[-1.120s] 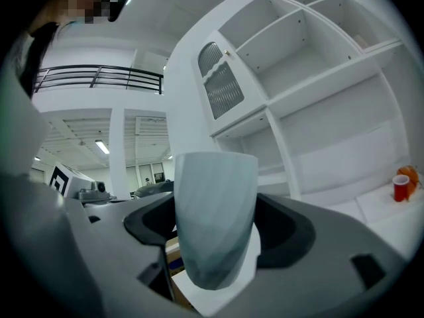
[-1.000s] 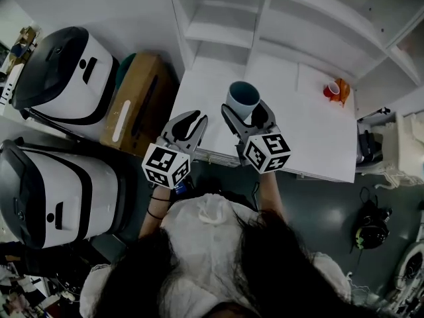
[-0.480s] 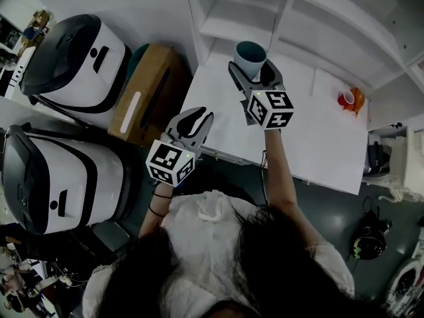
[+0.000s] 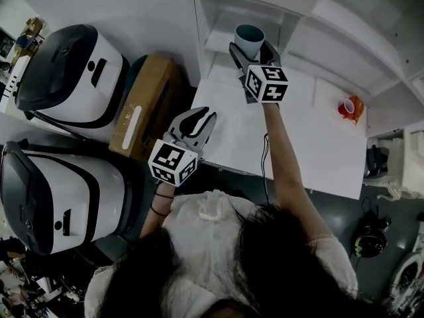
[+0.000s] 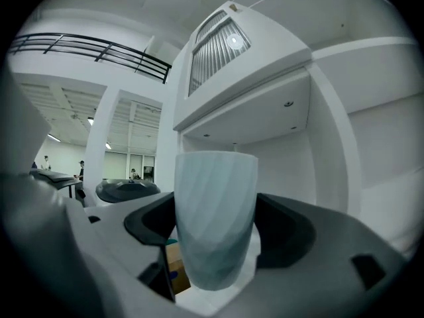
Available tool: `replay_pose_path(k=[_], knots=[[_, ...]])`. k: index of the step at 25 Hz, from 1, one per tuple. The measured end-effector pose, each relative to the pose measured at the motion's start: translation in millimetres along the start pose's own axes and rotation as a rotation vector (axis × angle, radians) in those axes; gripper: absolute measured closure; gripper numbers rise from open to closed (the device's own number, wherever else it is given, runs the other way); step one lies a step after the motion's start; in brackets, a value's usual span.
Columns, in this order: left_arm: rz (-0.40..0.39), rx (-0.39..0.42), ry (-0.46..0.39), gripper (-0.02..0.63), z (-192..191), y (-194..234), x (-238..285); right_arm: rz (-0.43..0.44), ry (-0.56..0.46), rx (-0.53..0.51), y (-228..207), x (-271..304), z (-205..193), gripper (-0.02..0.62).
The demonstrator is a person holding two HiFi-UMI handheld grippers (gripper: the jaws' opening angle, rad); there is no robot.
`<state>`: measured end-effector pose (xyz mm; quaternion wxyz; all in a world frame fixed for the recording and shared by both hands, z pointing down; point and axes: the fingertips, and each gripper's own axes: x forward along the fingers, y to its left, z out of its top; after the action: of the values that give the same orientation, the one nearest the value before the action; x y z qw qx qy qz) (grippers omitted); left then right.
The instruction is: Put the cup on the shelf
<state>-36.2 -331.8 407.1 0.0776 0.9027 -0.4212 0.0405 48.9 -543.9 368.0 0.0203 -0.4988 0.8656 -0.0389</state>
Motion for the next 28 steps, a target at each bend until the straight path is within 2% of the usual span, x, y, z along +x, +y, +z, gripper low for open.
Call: replay_pose_path(k=[14, 20, 28], knots=[[-0.045, 0.001, -0.033, 0.515, 20.8, 78.2, 18.1, -0.069, 0.123, -0.026, -23.6, 114.2, -17.9, 0.245], [-0.051, -0.015, -0.041, 0.515, 20.5, 95.7, 19.3, -0.088, 0.163, -0.030, -27.2, 129.5, -26.7, 0.245], [-0.063, -0.027, -0.044, 0.515, 18.0, 101.8, 17.8, -0.078, 0.170, -0.038, -26.2, 118.0, -28.1, 0.245]])
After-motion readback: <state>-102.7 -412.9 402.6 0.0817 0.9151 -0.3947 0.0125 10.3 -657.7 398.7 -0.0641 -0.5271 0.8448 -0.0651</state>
